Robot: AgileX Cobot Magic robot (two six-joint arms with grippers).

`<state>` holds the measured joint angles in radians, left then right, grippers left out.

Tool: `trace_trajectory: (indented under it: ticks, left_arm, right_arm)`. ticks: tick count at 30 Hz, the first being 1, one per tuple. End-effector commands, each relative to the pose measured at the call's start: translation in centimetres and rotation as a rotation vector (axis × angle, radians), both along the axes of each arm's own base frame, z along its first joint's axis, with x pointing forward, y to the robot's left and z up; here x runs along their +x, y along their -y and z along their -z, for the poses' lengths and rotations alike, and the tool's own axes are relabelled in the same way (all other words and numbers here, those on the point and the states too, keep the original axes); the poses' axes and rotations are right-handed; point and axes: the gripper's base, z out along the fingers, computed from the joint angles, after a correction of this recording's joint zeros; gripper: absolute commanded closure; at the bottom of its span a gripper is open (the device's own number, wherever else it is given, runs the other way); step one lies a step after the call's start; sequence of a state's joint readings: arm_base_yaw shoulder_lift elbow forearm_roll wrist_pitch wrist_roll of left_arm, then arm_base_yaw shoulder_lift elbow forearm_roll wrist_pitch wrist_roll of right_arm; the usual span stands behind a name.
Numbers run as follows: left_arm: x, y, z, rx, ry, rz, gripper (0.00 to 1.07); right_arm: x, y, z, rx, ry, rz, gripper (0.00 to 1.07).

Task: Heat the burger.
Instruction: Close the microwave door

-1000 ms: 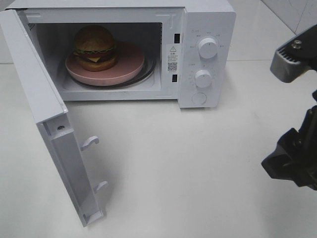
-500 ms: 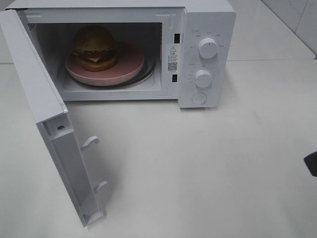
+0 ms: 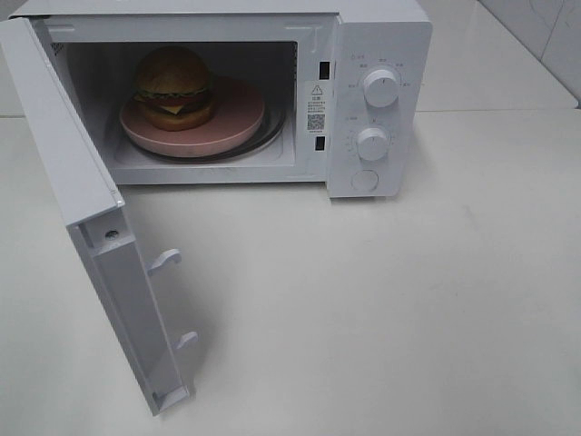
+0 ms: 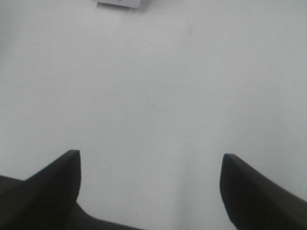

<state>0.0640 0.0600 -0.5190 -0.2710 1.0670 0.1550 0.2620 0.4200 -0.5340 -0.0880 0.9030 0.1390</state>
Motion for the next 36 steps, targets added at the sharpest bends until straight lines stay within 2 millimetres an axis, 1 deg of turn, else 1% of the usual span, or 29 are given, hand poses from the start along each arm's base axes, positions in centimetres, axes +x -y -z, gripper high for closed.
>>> trace_trajectory:
  ticks: [1, 2, 3, 5, 6, 8, 9, 11, 12, 14, 20, 22, 36]
  left_arm:
    - [0.0, 0.0, 0.0, 0.002, 0.002, 0.003, 0.09]
    - [0.0, 0.0, 0.0, 0.002, 0.002, 0.003, 0.09]
    - [0.0, 0.0, 0.0, 0.002, 0.002, 0.003, 0.09]
    - [0.0, 0.0, 0.0, 0.002, 0.002, 0.003, 0.09]
    - [0.0, 0.0, 0.0, 0.002, 0.002, 0.003, 0.09]
    - [0.0, 0.0, 0.0, 0.002, 0.002, 0.003, 0.09]
    - [0.0, 0.0, 0.0, 0.002, 0.002, 0.003, 0.09]
    - [0.0, 0.0, 0.0, 0.002, 0.002, 0.003, 0.09]
    - [0.0, 0.0, 0.0, 0.002, 0.002, 0.003, 0.09]
    - [0.0, 0.0, 0.0, 0.002, 0.002, 0.003, 0.09]
    - [0.0, 0.0, 0.0, 0.002, 0.002, 0.003, 0.09]
    - [0.0, 0.0, 0.0, 0.002, 0.002, 0.003, 0.09]
    - [0.0, 0.0, 0.0, 0.002, 0.002, 0.003, 0.09]
  right_arm:
    - [-1.0, 0.4, -0.1, 0.049, 0.075, 0.053, 0.31]
    - [-1.7, 0.6, -0.4, 0.059, 0.127, 0.084, 0.31]
    - [-1.7, 0.6, -0.4, 0.059, 0.127, 0.084, 0.31]
    - [-2.6, 0.9, -0.6, 0.069, 0.189, 0.119, 0.31]
    - [-2.6, 0.9, -0.6, 0.069, 0.189, 0.119, 0.31]
    - [-3.5, 1.1, -0.7, 0.075, 0.233, 0.147, 0.31]
    - [-3.5, 1.1, -0.7, 0.075, 0.233, 0.147, 0.31]
    - [-4.4, 1.3, -0.7, 0.080, 0.267, 0.161, 0.31]
    - [-4.4, 1.3, -0.7, 0.080, 0.267, 0.161, 0.31]
    - [-5.2, 1.4, -0.4, 0.080, 0.279, 0.163, 0.31]
    - [-6.3, 1.5, 0.6, 0.079, 0.287, 0.164, 0.31]
    - [-7.0, 1.6, 0.6, 0.083, 0.336, 0.178, 0.31]
    - [-7.0, 1.5, 0.6, 0.076, 0.338, 0.188, 0.31]
